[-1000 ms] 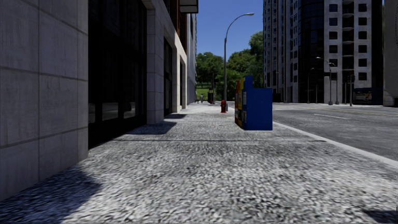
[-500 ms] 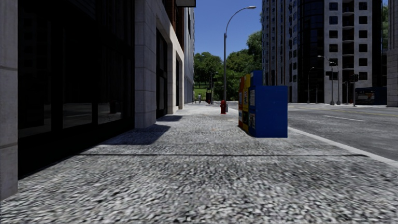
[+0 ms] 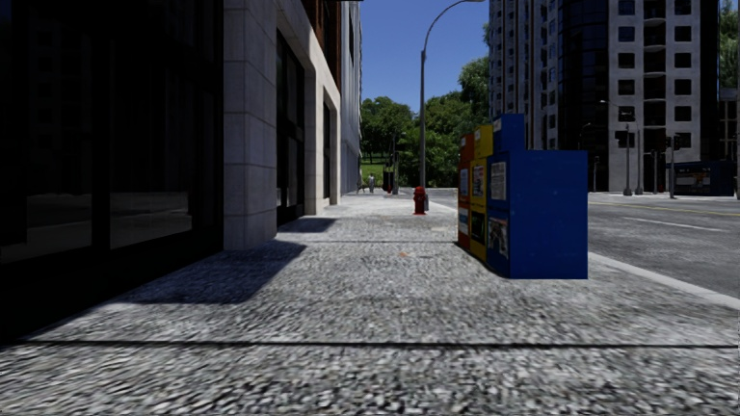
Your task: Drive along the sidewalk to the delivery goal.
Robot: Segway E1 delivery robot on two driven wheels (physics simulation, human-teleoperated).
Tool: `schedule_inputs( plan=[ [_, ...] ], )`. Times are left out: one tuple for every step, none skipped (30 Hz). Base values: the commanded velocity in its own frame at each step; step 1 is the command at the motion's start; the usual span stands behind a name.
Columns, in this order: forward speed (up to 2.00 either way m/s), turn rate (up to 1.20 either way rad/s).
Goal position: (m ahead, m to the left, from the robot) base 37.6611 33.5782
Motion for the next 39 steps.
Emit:
schedule_inputs(
  plan=[
    [2.00, 0.00],
    [2.00, 0.00],
    [2.00, 0.00],
    [2.00, 0.00],
    [2.00, 0.00],
    [2.00, 0.00],
    [2.00, 0.00],
    [2.00, 0.00],
    [2.00, 0.00],
    [2.00, 0.00],
    [2.00, 0.00],
    [2.00, 0.00],
    [2.00, 0.00],
    [2.00, 0.00],
    [2.00, 0.00],
    [2.00, 0.00],
    [2.00, 0.00],
    [2.00, 0.00],
    [2.00, 0.00],
    [2.00, 0.00],
    [2.00, 0.00],
    [2.00, 0.00],
    [2.00, 0.00],
    [2.00, 0.00],
    [2.00, 0.00],
    [2.00, 0.00],
    [2.00, 0.00],
    [2.00, 0.00],
    [2.00, 0.00],
    [2.00, 0.00],
    [2.00, 0.00],
    [2.00, 0.00],
    [2.00, 0.00],
    [2.00, 0.00],
    [2.00, 0.00],
    [2.00, 0.00],
    [2.00, 0.00],
    [2.00, 0.00],
    [2.00, 0.00]
  ],
)
